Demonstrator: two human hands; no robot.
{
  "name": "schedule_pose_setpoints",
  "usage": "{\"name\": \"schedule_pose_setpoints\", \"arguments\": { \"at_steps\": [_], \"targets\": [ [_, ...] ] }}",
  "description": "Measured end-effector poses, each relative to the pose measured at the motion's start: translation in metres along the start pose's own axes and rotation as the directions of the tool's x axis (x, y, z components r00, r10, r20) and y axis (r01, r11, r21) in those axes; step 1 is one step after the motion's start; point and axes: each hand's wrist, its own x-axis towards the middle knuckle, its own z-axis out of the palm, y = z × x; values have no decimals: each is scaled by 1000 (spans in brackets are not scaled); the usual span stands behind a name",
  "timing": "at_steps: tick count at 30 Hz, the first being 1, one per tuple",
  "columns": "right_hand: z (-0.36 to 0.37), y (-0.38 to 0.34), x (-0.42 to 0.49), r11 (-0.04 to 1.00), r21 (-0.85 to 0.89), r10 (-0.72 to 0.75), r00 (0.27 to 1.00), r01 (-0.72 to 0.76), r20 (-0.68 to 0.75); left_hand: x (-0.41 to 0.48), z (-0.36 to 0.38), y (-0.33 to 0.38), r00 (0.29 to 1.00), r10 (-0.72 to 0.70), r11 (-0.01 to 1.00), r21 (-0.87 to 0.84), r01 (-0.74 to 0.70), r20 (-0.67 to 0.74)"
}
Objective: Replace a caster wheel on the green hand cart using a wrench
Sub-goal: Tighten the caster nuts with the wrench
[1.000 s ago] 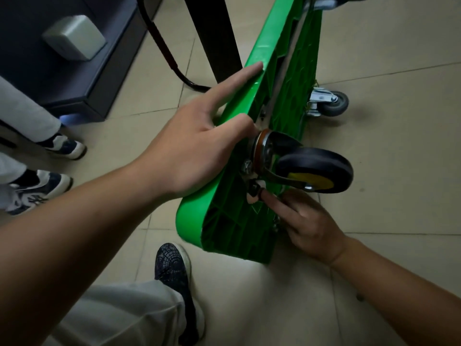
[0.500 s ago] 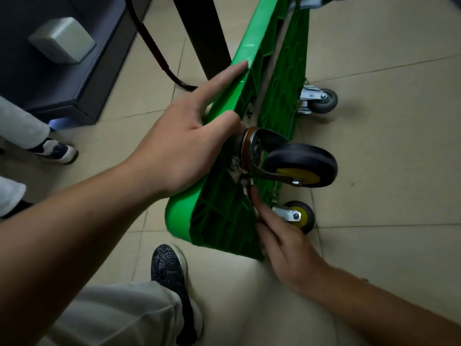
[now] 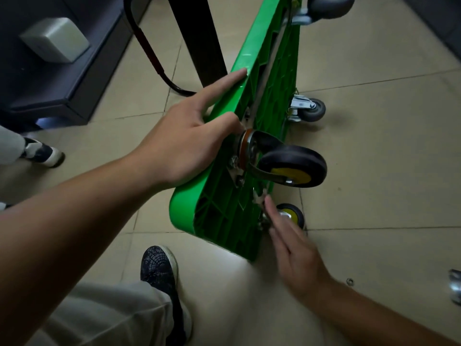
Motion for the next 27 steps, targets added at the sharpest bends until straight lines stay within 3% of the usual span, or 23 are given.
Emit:
{"name": "schedule_pose_setpoints", "arguments": {
  "at_steps": [2, 5, 10, 13, 17, 22, 25, 27],
  "targets": [
    [-2, 26, 19, 973, -160, -166, 986, 169, 31, 2, 1, -3, 1000, 3, 1000, -15, -3, -7],
    [-3, 52, 37, 928, -254, -260, 962, 274, 87, 3, 0, -4, 1000, 10, 999, -38, -10, -9],
    [0, 71, 62, 899, -201, -370, 921, 388, 125, 2, -2, -6, 1000, -1, 999, -36, 2, 13],
    [6, 76, 69, 914, -129, -369, 920, 384, 129, 1, -2, -5, 1000, 3, 1000, 0, -3, -6],
    [19, 61, 47, 963, -143, -216, 971, 229, 102, 1, -2, -2, 1000, 5, 1000, 22, -4, -24],
    [24, -3, 16, 974, 167, 139, 985, -155, 101, -1, -1, -2, 999, 15, 997, 73, -12, -42],
    [20, -53, 13, 785, 454, 375, 907, -422, 193, -2, 1, 4, 999, 2, 993, 116, 2, -34],
    [14, -84, 19, 641, 590, 436, 866, -490, 245, -3, 2, 8, 999, -5, 994, 113, 8, -33]
  ]
}}
